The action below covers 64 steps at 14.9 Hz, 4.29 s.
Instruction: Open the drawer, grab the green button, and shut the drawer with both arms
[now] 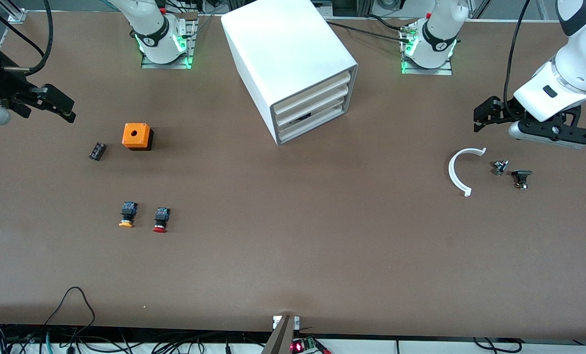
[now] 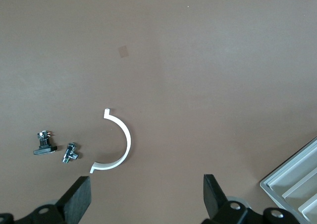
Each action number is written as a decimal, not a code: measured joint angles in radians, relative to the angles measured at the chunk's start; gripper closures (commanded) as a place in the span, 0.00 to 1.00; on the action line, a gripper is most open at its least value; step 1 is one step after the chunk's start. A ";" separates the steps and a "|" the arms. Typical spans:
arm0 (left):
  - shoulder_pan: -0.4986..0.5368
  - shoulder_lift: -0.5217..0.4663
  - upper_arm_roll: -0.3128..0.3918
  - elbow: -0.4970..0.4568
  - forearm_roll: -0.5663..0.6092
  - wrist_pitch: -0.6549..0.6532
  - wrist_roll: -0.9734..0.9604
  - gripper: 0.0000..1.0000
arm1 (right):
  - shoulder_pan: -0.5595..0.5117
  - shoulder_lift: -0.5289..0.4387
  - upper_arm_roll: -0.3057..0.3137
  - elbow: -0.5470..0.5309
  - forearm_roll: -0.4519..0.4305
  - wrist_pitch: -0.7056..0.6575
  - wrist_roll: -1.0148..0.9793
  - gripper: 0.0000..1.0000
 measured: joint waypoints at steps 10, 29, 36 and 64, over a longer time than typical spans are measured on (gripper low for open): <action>0.000 0.000 0.000 0.000 0.000 -0.002 0.000 0.00 | 0.000 0.012 0.000 -0.004 -0.008 -0.022 0.000 0.01; -0.044 0.173 -0.034 -0.169 -0.601 -0.087 0.263 0.01 | 0.060 0.229 0.005 -0.027 0.011 0.257 0.002 0.01; -0.043 0.286 -0.043 -0.397 -0.942 0.111 0.690 0.06 | 0.137 0.290 0.007 -0.023 0.062 0.439 0.052 0.01; -0.065 0.653 -0.251 -0.520 -1.359 0.170 1.255 1.00 | 0.351 0.441 0.007 0.177 0.063 0.475 0.565 0.01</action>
